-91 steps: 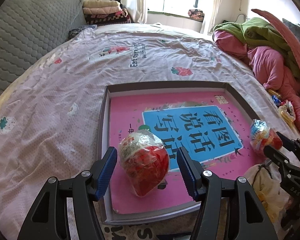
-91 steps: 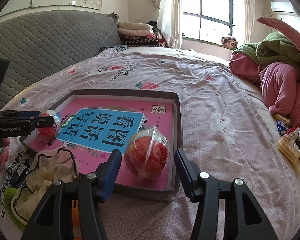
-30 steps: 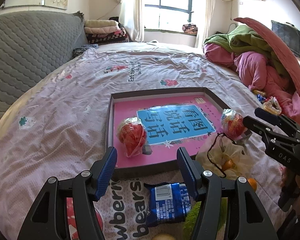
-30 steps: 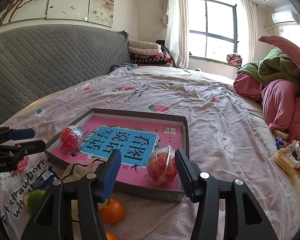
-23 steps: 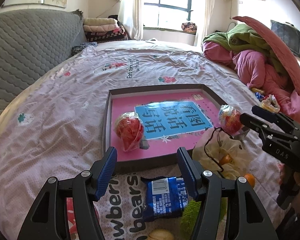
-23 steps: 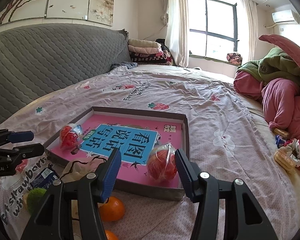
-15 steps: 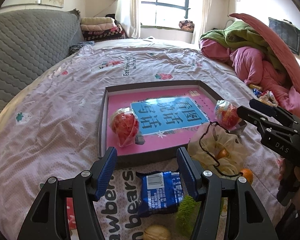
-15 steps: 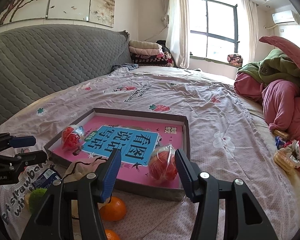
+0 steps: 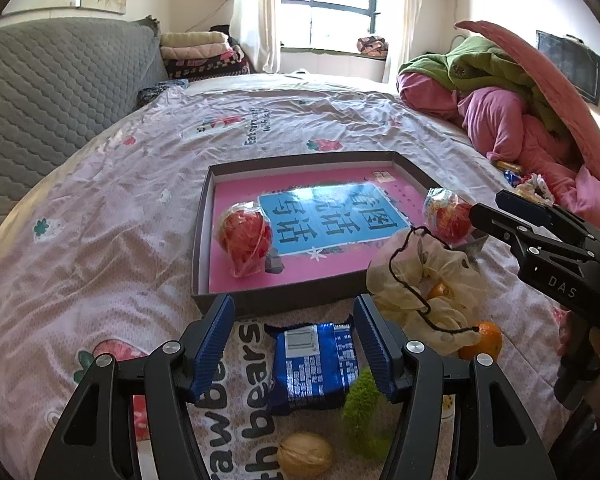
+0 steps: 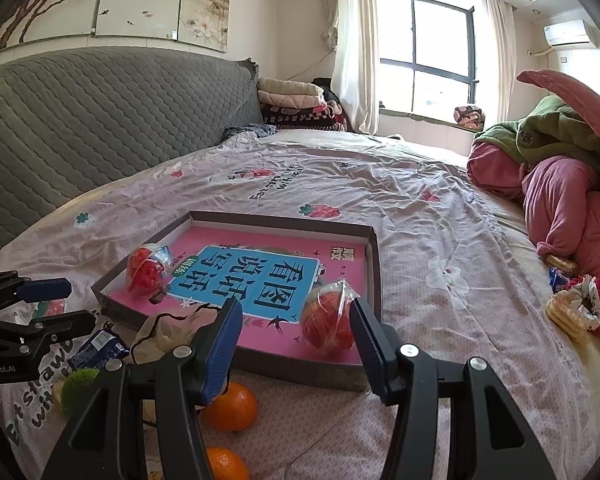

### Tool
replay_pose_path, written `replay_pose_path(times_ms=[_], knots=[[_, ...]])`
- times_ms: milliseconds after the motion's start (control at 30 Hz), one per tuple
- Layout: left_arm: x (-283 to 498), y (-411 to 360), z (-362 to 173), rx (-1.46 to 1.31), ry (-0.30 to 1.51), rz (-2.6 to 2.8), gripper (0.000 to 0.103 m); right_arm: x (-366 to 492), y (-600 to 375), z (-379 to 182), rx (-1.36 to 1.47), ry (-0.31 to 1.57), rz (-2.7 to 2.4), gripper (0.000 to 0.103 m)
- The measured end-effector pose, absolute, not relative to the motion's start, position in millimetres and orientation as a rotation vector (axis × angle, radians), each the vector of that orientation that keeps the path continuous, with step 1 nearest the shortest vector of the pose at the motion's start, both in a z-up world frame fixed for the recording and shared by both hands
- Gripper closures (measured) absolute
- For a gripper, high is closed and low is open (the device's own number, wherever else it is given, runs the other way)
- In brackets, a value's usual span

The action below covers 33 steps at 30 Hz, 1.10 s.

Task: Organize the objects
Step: 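Withdraw both open grippers back from the tray over the bed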

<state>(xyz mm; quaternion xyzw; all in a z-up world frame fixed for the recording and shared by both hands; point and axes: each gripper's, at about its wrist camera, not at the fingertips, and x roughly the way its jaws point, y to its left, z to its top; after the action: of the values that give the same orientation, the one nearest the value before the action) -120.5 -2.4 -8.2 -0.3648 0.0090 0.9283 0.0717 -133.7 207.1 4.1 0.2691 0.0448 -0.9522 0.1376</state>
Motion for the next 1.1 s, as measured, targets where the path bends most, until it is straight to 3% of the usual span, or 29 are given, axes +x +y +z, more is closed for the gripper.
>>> replay_pose_path(times_ms=[400,533,1100], knots=[[-106,3,-10,-1.103,0.031,2.794,0.039,-123,210,4,0.79,0.111,-2.744,0.047],[-103,6,-9,-1.099,0.031,2.786,0.039,-120,213,3,0.794,0.088,-2.742,0.038],[-89,11,-9,-1.105,0.062,2.777,0.039,-105,212,-1,0.823,0.084,-2.752,0.038]])
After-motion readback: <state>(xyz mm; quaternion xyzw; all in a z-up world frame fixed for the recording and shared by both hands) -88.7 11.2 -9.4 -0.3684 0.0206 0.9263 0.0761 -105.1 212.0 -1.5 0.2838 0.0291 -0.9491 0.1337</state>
